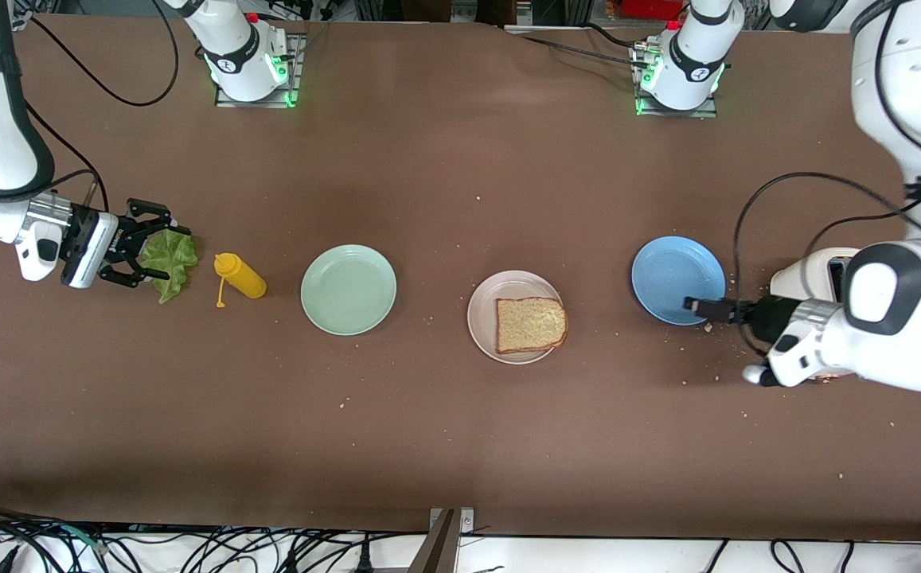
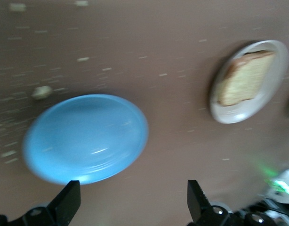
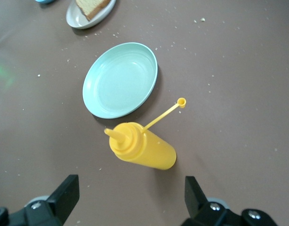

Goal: Make sandwich in beige plate with both arms
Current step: 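Release the bread with the left gripper while the right gripper grasps the bottle, then lift the yellow bottle with the right gripper and carry it over the bread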

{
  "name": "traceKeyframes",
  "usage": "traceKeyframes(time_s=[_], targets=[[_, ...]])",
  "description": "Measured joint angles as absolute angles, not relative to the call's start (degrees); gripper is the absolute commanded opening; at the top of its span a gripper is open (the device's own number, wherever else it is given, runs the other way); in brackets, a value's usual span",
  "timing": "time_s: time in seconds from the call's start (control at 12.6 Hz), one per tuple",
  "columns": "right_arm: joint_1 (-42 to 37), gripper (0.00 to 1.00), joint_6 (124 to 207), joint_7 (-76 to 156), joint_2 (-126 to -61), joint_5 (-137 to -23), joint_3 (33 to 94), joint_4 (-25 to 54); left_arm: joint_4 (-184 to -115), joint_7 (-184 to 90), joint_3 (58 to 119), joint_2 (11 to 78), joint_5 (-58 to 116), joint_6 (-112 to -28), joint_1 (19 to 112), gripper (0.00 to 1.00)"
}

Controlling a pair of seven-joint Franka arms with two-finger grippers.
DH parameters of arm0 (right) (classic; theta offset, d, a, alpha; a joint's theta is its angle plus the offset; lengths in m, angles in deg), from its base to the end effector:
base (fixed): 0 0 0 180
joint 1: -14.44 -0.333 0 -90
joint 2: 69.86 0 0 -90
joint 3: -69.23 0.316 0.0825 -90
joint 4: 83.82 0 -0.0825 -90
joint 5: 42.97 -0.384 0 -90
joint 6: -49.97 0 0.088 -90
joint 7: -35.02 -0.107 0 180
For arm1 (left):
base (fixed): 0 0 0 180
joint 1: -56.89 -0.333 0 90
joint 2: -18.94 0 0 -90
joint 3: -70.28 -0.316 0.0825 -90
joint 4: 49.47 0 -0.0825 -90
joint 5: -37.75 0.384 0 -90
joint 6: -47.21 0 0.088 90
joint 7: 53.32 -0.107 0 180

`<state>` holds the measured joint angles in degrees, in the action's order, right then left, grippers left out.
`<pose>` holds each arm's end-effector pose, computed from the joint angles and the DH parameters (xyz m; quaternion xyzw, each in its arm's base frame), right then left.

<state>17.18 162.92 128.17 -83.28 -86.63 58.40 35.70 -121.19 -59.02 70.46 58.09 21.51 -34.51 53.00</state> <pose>0.5444 -0.0843 0.3027 -0.8379 -0.4341 -0.1415 0.2991 0.6788 0.0113 0.3344 0.9581 -0.0011 -0.2366 0.1614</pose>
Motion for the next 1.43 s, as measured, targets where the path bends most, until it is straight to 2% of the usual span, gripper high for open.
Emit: traceKeyframes(time_s=[0.24,0.8,1.43], targets=[[17.55,0.99,162.92,140.46,-88.81,-94.94,57.16,36.06,-121.20,-58.74,70.38,54.69,31.98,-34.02,53.16,1.00],[18.00,0.99,160.87,156.54,-96.98,-107.48,57.16,36.11,-121.13,-58.19,70.59,47.07,38.46,-32.39,53.47,1.00],[17.88,0.99,159.66,160.33,-99.89,-113.84,57.93,36.04,-121.14,-58.19,70.47,46.01,38.81,-32.46,53.74,1.00]])
